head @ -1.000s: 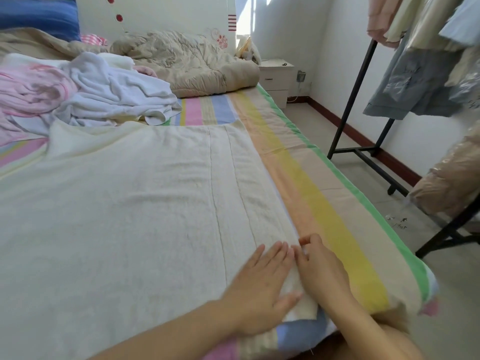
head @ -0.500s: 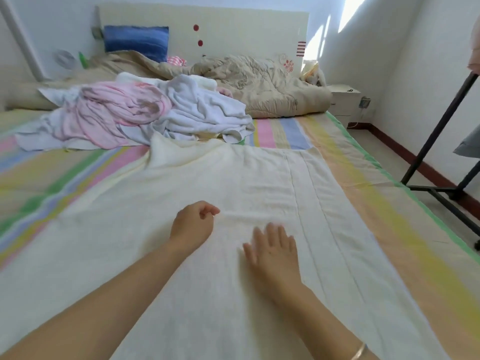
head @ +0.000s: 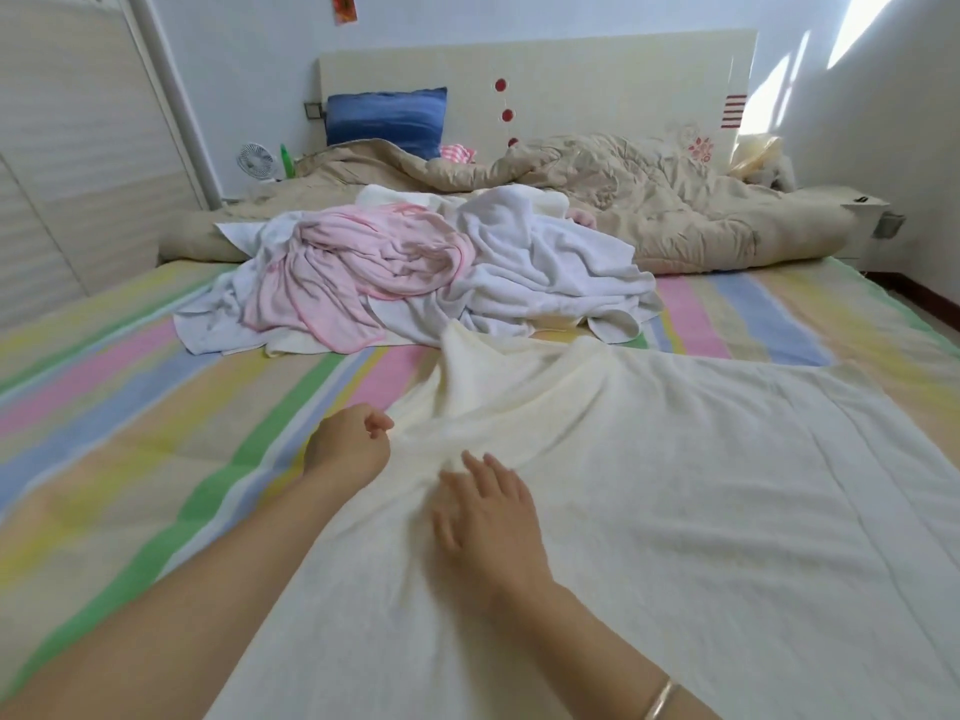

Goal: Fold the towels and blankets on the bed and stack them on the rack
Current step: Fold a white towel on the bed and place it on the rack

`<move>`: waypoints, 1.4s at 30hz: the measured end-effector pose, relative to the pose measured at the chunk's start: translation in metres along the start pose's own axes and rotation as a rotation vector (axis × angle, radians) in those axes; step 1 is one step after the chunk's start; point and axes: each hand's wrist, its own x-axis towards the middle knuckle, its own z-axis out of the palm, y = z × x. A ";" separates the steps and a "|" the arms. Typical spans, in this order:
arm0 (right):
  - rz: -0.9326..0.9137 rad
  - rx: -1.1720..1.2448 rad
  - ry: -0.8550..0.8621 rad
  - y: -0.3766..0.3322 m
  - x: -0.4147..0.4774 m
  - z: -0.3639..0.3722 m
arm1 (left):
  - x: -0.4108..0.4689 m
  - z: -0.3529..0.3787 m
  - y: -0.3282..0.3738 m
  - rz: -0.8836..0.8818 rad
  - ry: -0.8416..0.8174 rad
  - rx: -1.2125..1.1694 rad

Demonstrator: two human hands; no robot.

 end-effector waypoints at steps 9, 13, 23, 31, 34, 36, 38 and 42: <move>0.093 -0.135 0.123 0.040 0.140 -0.016 | 0.078 0.018 0.030 0.031 0.011 0.077; 0.232 -0.084 0.029 0.042 0.213 -0.005 | 0.114 0.033 0.029 0.024 -0.103 0.042; 0.318 0.015 -0.129 0.057 0.310 0.008 | 0.158 0.064 0.009 0.041 -0.149 -0.136; 0.269 0.201 0.005 0.029 0.358 0.006 | 0.188 0.051 -0.008 0.030 -0.112 -0.112; 0.272 0.144 -0.016 0.023 0.374 0.022 | 0.191 0.058 -0.013 0.055 -0.119 -0.094; 0.279 0.125 -0.037 0.026 0.382 0.034 | 0.191 0.062 -0.023 0.025 -0.144 -0.178; 0.271 0.139 -0.053 0.029 0.388 0.043 | 0.190 0.063 -0.032 -0.055 -0.194 -0.359; 0.244 0.054 -0.255 0.024 0.391 0.048 | 0.184 0.066 -0.041 -0.003 -0.268 -0.570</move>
